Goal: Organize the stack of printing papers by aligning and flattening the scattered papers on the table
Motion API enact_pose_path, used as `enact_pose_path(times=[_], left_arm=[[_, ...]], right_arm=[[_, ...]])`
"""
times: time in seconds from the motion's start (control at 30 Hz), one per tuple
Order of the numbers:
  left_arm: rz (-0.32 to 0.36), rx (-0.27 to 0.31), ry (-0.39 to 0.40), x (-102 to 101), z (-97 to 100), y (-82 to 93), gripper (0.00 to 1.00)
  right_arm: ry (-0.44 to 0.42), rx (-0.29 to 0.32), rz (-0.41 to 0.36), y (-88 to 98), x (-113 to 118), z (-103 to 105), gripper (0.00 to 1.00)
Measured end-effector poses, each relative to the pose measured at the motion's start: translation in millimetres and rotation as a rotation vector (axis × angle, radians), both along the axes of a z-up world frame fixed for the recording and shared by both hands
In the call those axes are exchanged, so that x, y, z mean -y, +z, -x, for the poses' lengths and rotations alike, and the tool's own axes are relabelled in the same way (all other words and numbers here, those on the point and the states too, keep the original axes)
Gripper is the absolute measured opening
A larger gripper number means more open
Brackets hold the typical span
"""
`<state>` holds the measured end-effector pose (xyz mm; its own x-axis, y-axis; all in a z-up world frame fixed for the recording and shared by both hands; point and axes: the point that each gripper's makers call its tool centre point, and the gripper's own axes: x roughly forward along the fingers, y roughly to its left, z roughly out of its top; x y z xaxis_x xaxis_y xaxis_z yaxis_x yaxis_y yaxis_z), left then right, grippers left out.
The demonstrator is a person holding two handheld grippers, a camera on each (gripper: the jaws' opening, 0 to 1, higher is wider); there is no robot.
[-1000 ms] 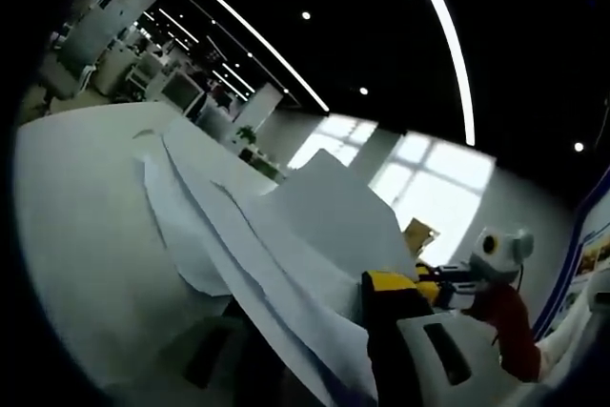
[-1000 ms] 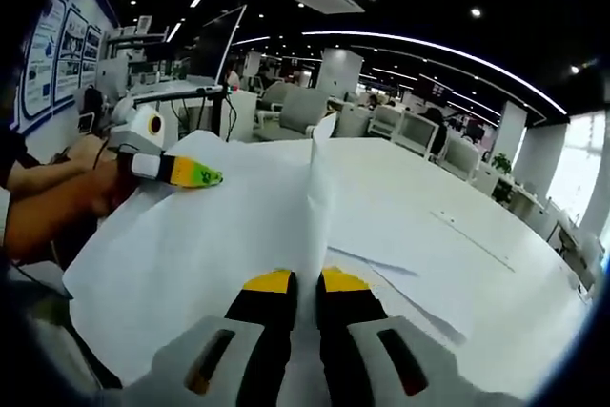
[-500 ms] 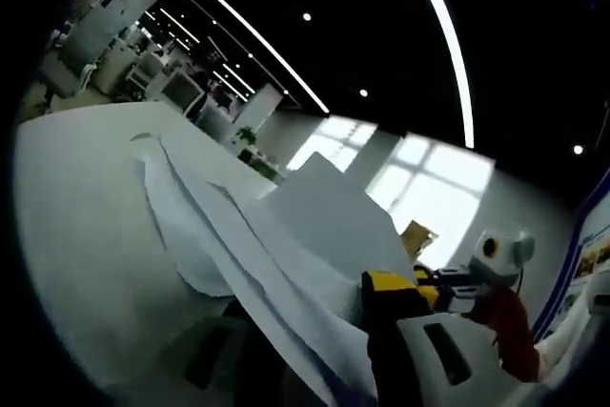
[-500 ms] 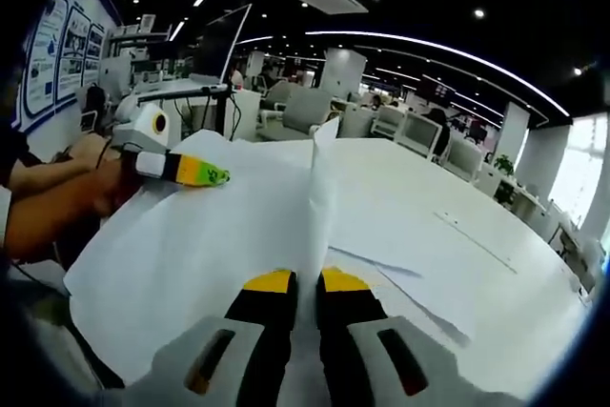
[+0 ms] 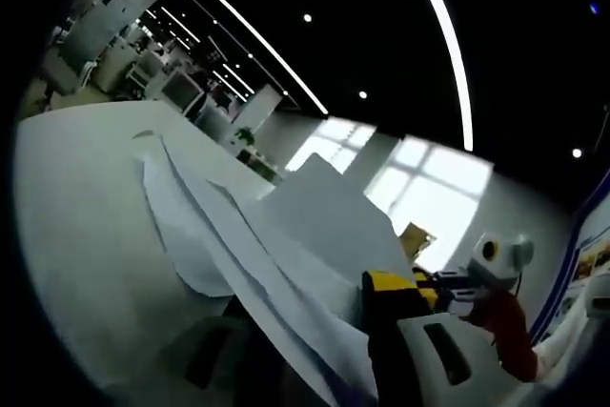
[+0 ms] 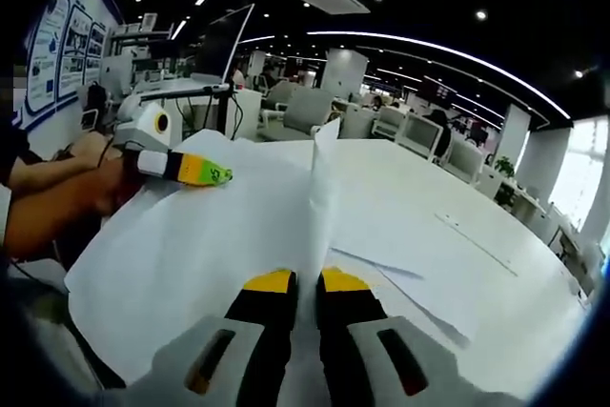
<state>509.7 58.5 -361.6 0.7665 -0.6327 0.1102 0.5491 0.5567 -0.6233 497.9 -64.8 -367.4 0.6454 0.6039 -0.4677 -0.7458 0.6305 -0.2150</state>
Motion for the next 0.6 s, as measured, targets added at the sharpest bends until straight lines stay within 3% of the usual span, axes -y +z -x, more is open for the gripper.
enact_pose_path(times=[0.6], left_arm=[[-0.001,-0.001,-0.001,0,-0.7,-0.1,0.34]], right_arm=[[0.041,0.033,0.013,3.9,-11,4,0.05]])
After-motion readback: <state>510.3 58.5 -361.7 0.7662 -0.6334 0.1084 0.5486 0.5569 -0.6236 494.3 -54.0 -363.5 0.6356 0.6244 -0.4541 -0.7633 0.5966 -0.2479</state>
